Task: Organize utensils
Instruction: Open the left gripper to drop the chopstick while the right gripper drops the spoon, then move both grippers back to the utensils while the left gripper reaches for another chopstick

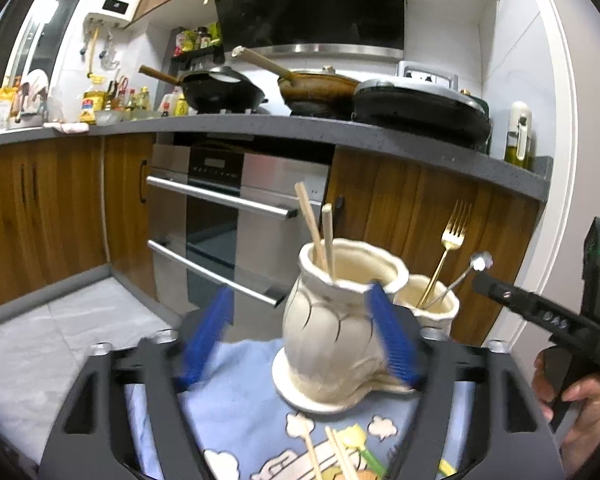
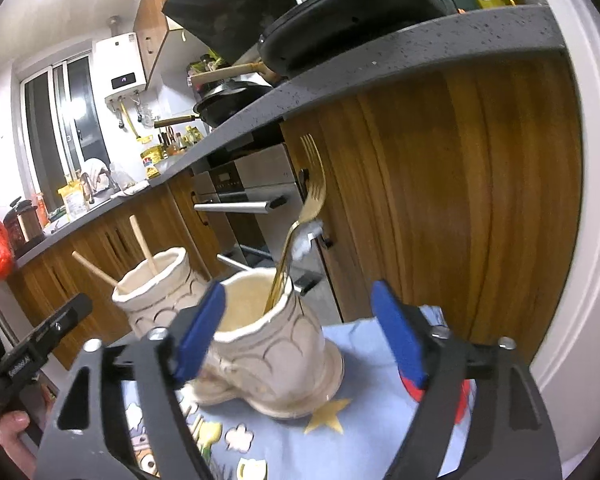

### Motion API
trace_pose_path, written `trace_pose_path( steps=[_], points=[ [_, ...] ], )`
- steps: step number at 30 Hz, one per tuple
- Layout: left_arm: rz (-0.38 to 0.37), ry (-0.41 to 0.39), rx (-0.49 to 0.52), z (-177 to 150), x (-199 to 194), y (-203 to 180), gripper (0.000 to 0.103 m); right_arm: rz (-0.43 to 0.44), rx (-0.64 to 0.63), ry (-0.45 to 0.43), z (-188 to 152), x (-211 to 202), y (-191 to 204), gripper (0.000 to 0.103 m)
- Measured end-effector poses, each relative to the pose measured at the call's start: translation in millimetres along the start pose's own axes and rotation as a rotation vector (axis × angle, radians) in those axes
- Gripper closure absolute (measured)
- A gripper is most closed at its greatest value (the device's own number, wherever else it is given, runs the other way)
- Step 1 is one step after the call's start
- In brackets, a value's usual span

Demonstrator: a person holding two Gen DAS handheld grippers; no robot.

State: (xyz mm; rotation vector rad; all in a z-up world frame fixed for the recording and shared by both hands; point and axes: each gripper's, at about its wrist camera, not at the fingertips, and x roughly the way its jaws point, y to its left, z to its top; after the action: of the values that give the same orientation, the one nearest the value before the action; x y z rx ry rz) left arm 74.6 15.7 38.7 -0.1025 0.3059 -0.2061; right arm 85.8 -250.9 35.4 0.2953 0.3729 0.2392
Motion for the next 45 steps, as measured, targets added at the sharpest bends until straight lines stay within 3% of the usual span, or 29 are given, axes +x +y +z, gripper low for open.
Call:
trace_pose_path(
  steps=[2, 5, 13, 18, 26, 30, 35, 38, 40, 43, 45],
  points=[
    [0.01, 0.003, 0.011, -5, -5, 0, 0.01, -0.002, 0.013, 0.004, -4, -8, -1, 0.011],
    [0.019, 0.046, 0.036, -12, -10, -2, 0.009, 0.003, 0.017, 0.025, -11, -15, 0, 0.005],
    [0.044, 0.189, 0.067, -40, -12, -5, 0.009, -0.033, -0.095, 0.067, -39, -31, 15, 0.005],
    [0.069, 0.258, 0.07, -59, -17, -4, 0.009, -0.038, -0.082, 0.114, -50, -36, 12, 0.005],
    [0.111, 0.417, 0.178, -88, -20, -16, 0.01, -0.065, -0.103, 0.172, -65, -41, 15, 0.005],
    [0.094, 0.496, 0.174, -93, -23, -18, 0.011, -0.082, -0.131, 0.238, -69, -40, 19, 0.005],
    [0.074, 0.529, 0.194, -89, -27, -24, 0.03, -0.075, -0.212, 0.301, -76, -41, 29, 0.007],
    [0.044, 0.568, 0.183, -89, -21, -27, 0.046, -0.064, -0.239, 0.311, -78, -41, 33, 0.012],
    [0.034, 0.6, 0.193, -89, -15, -30, 0.065, -0.059, -0.239, 0.323, -79, -40, 31, 0.019],
    [0.022, 0.645, 0.221, -94, -10, -37, 0.076, -0.06, -0.232, 0.342, -81, -37, 28, 0.025],
    [0.005, 0.676, 0.225, -97, -9, -40, 0.077, -0.058, -0.236, 0.35, -82, -36, 26, 0.027]
  ],
)
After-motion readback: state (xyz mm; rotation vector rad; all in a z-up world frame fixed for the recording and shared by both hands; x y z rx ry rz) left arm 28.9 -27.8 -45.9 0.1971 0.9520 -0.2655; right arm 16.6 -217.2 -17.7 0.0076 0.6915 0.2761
